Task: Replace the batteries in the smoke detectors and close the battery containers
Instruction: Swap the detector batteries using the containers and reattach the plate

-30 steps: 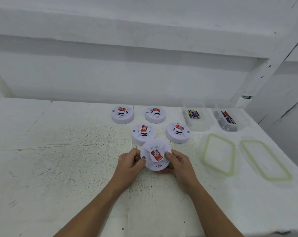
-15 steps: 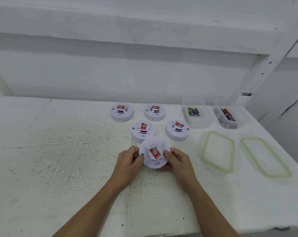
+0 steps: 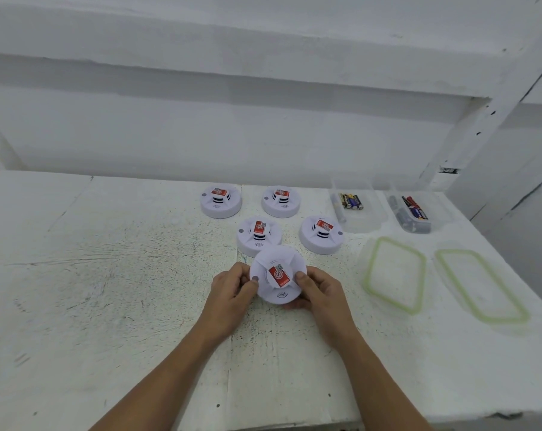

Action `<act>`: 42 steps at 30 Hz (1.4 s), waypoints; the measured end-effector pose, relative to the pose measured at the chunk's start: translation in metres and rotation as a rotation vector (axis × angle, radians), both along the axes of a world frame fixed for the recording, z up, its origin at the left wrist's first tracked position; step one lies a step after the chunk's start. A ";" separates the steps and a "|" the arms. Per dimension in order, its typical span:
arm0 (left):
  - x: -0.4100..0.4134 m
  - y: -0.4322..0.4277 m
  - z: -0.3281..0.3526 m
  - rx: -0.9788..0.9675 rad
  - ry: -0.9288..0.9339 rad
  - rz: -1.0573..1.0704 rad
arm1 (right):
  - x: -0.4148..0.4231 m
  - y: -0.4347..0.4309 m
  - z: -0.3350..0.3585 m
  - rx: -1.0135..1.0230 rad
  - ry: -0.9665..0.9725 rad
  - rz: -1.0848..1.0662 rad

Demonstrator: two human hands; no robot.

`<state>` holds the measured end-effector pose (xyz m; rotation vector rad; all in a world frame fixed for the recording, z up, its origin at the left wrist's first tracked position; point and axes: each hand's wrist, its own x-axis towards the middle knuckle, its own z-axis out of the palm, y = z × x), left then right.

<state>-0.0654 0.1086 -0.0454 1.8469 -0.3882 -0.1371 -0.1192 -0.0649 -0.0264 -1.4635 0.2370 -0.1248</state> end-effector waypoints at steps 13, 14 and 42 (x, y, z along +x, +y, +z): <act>-0.004 0.007 0.004 -0.229 0.059 0.070 | -0.004 -0.003 0.004 0.004 -0.047 0.116; -0.003 0.008 0.003 -0.253 0.069 0.056 | -0.004 -0.003 0.004 0.006 -0.051 0.118; 0.004 0.008 -0.011 -0.237 0.068 0.051 | -0.003 -0.005 -0.002 -0.022 -0.029 0.082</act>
